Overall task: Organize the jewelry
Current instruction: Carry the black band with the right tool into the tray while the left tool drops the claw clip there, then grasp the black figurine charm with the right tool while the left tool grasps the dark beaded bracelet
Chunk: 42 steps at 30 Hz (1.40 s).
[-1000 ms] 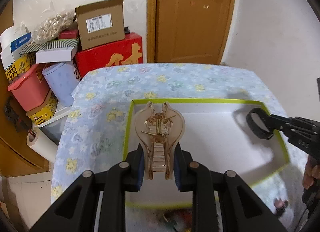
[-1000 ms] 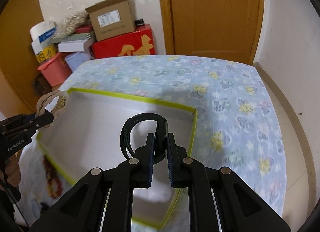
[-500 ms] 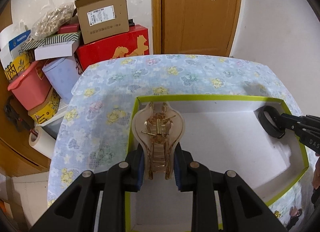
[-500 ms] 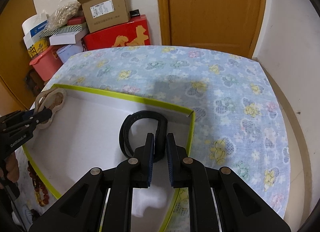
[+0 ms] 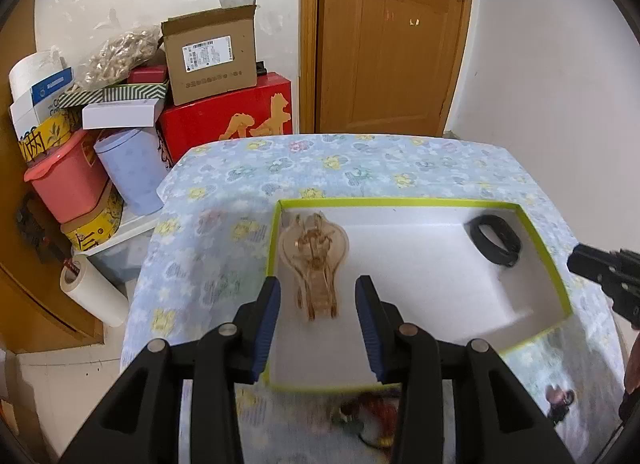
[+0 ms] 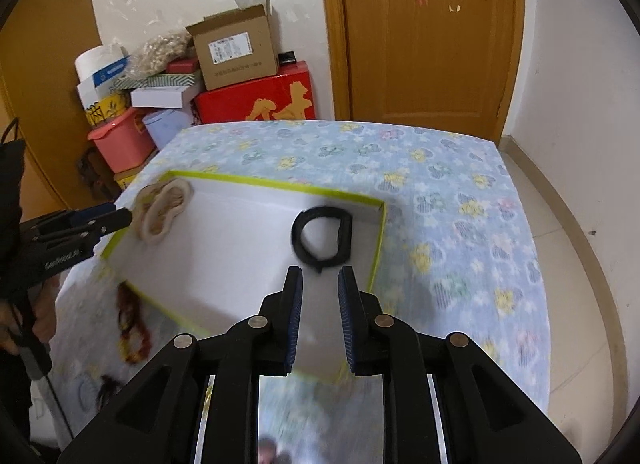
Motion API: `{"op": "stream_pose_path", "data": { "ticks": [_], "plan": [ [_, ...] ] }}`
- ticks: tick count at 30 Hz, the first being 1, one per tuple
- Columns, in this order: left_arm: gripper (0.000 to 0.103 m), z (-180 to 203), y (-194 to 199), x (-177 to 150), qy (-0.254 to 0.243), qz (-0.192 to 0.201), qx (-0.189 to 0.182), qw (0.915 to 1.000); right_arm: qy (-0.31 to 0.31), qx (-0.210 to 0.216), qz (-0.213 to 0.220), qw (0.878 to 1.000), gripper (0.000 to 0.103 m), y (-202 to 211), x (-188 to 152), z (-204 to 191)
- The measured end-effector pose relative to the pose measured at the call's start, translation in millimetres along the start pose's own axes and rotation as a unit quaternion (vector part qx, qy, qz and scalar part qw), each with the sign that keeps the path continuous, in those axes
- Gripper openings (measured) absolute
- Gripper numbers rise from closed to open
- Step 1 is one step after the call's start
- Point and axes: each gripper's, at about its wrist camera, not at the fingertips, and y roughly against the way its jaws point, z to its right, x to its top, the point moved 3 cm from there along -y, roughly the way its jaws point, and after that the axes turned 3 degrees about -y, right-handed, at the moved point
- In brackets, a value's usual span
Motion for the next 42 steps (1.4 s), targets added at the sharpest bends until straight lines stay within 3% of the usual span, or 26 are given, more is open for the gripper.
{"op": "stream_pose_path", "data": {
  "ticks": [10,12,14,27,42],
  "plan": [
    [0.041,5.5,59.5,-42.1,0.007,0.014,-0.008,0.9998,-0.016,0.042,0.003,0.999,0.019,55.3,-56.6,-11.6],
    [0.041,8.0,70.6,-52.8,0.007,0.017,-0.012,0.9998,-0.016,0.048,0.002,0.999,0.027,63.8,-67.3,-14.9],
    [0.041,10.4,80.2,-63.7,0.006,0.018,-0.014,0.9997,-0.017,0.054,0.003,0.998,0.044,72.6,-77.2,-17.7],
    [0.041,29.2,124.6,-113.5,0.003,0.028,-0.043,0.9987,-0.002,0.063,-0.013,0.998,0.044,103.7,-135.9,-31.9],
    [0.041,41.4,117.3,-147.5,-0.001,0.0,-0.055,0.9985,0.005,0.062,-0.025,0.998,0.044,94.5,-150.5,-38.7]
  ]
}}
